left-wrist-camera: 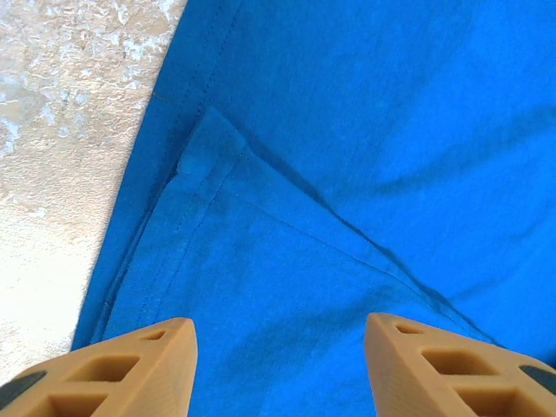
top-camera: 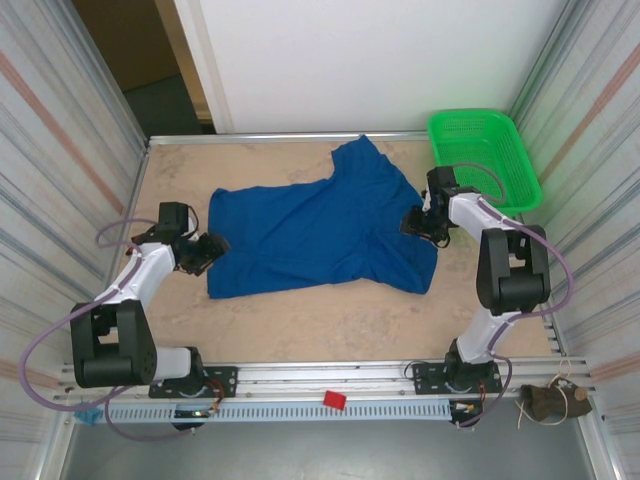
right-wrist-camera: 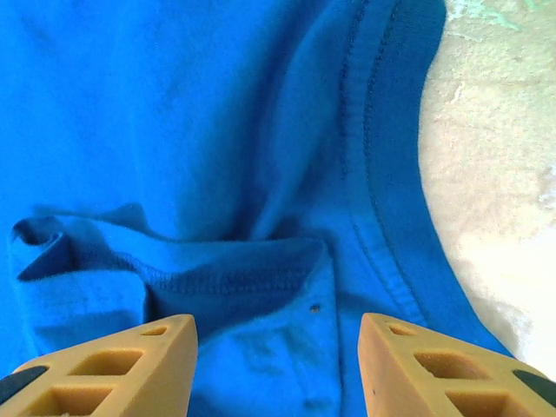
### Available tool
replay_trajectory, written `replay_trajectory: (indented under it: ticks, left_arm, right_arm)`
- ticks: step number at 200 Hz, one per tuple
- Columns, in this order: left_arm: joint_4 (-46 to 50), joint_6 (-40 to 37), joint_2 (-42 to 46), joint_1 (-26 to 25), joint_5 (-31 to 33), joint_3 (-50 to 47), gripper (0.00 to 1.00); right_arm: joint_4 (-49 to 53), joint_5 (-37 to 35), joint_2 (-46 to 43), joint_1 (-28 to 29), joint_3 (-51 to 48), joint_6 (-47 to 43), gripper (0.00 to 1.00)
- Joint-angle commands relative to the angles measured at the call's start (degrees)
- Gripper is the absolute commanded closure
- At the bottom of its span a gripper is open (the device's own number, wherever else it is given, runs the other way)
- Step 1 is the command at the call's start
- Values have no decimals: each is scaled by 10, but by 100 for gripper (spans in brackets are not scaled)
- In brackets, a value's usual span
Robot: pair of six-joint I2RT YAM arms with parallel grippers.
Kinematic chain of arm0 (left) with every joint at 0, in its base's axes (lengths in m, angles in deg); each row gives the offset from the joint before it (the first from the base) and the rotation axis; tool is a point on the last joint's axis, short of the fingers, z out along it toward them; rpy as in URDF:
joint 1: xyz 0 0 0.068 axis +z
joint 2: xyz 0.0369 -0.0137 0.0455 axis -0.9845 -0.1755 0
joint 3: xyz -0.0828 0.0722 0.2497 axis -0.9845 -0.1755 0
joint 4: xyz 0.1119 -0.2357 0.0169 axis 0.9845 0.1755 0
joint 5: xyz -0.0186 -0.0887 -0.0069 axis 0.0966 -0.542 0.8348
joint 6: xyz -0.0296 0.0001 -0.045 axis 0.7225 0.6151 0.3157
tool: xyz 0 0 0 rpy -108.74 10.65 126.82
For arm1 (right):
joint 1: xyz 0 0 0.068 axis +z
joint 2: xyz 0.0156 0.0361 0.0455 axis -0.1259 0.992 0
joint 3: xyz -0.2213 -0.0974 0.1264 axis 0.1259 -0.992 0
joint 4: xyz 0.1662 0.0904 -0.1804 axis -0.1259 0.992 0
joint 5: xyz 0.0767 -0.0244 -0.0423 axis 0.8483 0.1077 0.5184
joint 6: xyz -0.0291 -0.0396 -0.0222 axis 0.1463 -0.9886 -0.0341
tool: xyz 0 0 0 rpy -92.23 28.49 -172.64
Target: Fold the inside-out t-shirt
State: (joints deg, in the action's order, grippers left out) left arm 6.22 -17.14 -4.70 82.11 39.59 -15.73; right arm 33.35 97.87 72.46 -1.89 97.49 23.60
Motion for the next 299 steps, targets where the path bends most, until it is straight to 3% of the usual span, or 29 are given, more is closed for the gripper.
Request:
replay_trajectory:
  ticks: [1,39,52,65,78,158,259,299]
  left_arm:
    - [-8,8,-3,-3,-4,13,46]
    - [-8,9,-2,-3,-3,15,46]
    - [-8,10,-2,-3,-5,16,46]
    - [-8,11,-2,-3,-6,17,46]
    - [-7,10,-1,-3,-5,18,46]
    - [-8,9,-3,-3,-5,21,46]
    - [-5,8,0,-3,0,20,46]
    - [-10,9,-10,-3,2,18,46]
  right_arm:
    - [-16,32,21,-4,4,16,52]
    - [-24,34,36,-2,-1,18,52]
    - [-26,35,39,-2,-4,17,58]
    - [-28,34,37,-3,-9,17,76]
    - [-28,31,25,-4,-12,14,100]
    - [7,10,-100,-17,19,12,100]
    - [2,-51,-69,-30,95,17,100]
    - [-1,-66,-2,-35,142,15,100]
